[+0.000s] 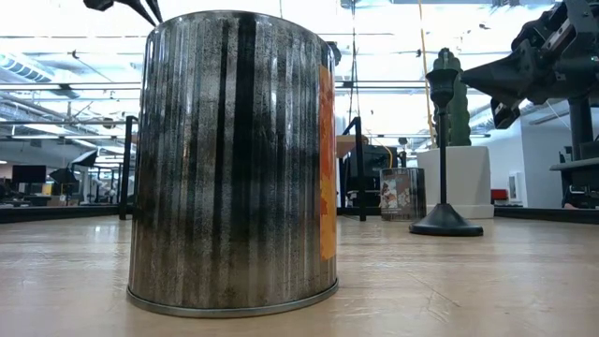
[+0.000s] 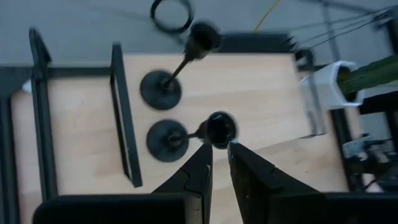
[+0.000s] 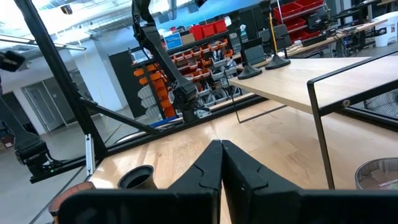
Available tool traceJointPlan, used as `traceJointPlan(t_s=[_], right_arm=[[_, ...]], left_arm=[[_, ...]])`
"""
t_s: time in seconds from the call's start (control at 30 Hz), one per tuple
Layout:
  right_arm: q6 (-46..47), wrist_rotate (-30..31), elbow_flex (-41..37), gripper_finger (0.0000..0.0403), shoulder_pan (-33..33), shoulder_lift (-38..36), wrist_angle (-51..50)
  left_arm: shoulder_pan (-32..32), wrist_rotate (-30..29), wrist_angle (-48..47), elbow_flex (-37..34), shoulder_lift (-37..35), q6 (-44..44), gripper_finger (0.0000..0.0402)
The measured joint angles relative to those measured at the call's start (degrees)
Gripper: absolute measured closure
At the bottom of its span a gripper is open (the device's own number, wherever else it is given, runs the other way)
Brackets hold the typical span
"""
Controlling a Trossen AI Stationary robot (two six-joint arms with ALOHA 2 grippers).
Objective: Pick & Place candle stick holders
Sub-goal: Put the black candle holder on the shelf
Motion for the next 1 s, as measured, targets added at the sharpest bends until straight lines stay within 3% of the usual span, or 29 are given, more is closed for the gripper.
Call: traceJointPlan(t_s=[0.3, 0.53, 1.0], right_arm=[[0.0, 0.2, 0.0, 0.0403, 0.0, 0.0, 4.0], [-0.4, 0.3, 0.0, 0.0403, 0.0, 0.0, 4.1], [-2.9, 0.0, 0.0, 0.0403, 0.0, 0.0, 11.0]], left_arm=[[-3.6, -0.1, -0.1, 2.6, -3.1, 1.0, 0.0344], [-9.2, -4.7, -0.2, 2.6, -4.3, 11.2, 0.0344], [-22.2, -7.0, 0.3, 2.5, -5.6, 8.4, 0.0344]])
